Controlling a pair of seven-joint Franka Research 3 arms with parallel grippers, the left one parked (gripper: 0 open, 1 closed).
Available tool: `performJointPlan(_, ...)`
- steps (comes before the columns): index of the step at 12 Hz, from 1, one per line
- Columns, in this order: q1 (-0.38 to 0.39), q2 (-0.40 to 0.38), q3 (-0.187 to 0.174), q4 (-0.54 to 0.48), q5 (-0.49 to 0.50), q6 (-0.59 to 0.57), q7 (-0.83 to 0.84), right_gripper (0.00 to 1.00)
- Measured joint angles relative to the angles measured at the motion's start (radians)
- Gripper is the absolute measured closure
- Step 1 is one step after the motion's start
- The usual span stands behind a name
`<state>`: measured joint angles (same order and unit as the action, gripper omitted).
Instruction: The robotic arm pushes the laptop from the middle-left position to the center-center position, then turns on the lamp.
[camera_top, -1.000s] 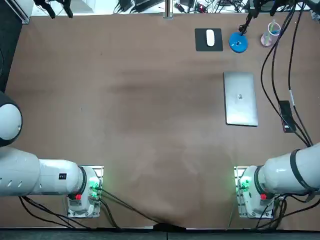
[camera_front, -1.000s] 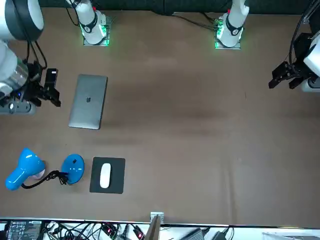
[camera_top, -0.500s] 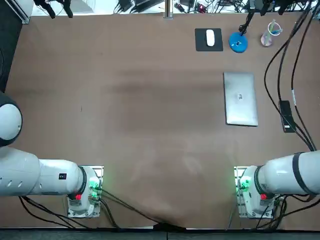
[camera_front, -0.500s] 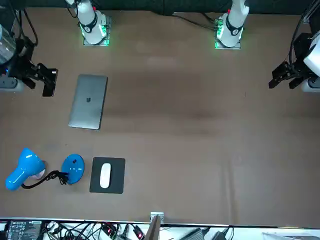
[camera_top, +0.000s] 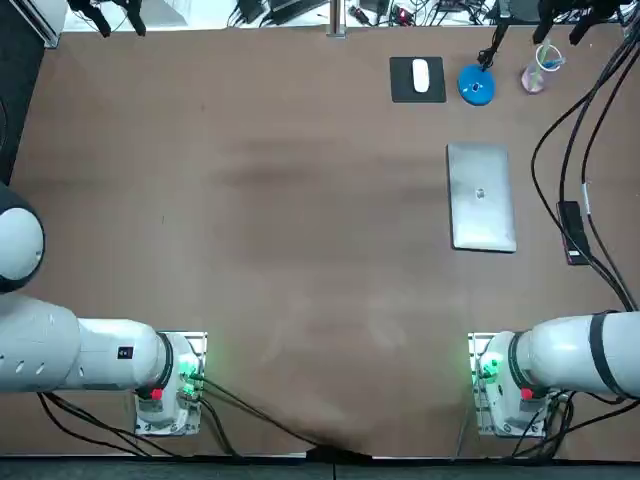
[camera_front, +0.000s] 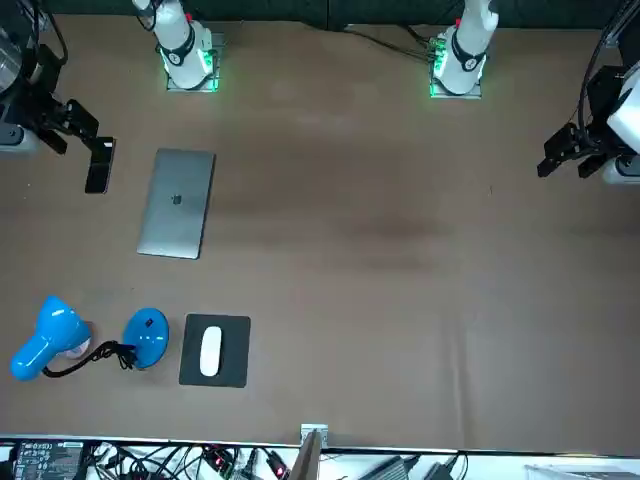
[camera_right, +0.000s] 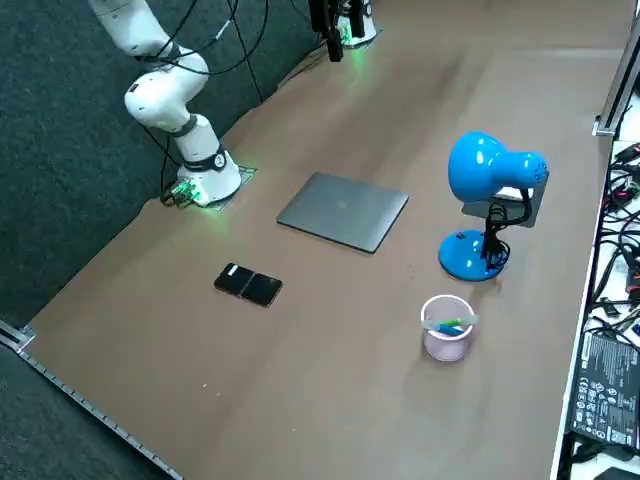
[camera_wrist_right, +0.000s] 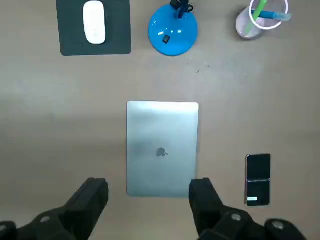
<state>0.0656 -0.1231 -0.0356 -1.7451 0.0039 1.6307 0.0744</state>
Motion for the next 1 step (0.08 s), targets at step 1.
performJointPlan(1,0.002,-0.007,-0.001,-0.006,0.000,0.000,0.001,0.00)
